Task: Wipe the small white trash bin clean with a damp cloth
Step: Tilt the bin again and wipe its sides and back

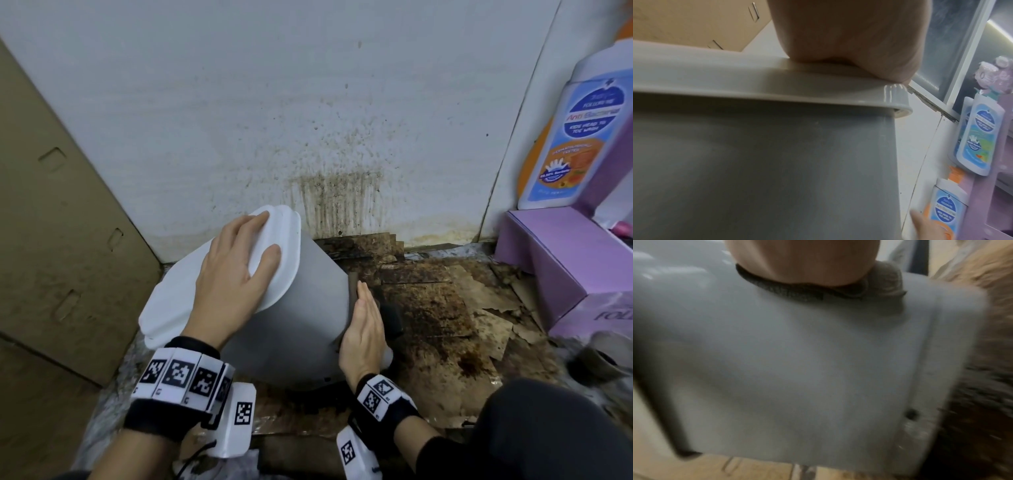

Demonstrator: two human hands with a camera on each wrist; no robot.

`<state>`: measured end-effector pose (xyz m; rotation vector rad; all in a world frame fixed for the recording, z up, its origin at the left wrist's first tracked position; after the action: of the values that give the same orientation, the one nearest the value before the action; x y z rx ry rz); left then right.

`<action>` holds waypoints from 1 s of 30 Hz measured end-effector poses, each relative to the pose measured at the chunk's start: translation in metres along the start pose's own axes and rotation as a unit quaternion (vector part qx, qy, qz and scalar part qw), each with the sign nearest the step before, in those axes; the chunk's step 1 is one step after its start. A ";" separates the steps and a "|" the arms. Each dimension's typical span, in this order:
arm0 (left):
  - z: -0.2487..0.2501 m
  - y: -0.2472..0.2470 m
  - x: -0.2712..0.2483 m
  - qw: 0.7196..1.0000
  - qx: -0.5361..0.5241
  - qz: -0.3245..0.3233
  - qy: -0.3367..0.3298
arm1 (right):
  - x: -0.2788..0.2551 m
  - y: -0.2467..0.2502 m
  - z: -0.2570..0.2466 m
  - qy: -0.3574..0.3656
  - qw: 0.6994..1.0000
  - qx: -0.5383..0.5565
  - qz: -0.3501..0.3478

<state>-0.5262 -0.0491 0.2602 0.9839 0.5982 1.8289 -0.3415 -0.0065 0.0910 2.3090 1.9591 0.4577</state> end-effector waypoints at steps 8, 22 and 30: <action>0.002 0.000 -0.007 1.000 0.007 0.008 -0.007 | 0.016 -0.025 -0.114 0.046 0.978 0.071 -0.192; 0.016 -0.005 -0.009 1.000 0.012 -0.008 -0.018 | 0.067 -0.003 -0.007 -0.154 0.965 0.014 -0.212; 0.023 -0.009 -0.011 1.000 0.019 0.001 -0.019 | 0.059 0.012 -0.021 -0.159 0.969 -0.006 -0.188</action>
<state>-0.5004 -0.0550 0.2621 1.0436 0.6100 1.8027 -0.3278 0.0457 0.1244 1.7966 2.1385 0.0610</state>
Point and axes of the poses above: each hand's wrist, its own x-axis towards the middle knuckle, its own y-axis out of the back of the hand, z = x × y, the point moved 3 cm from there along x, towards the middle knuckle, and after that the axes turned 3 degrees about y, right-handed, at the moved point
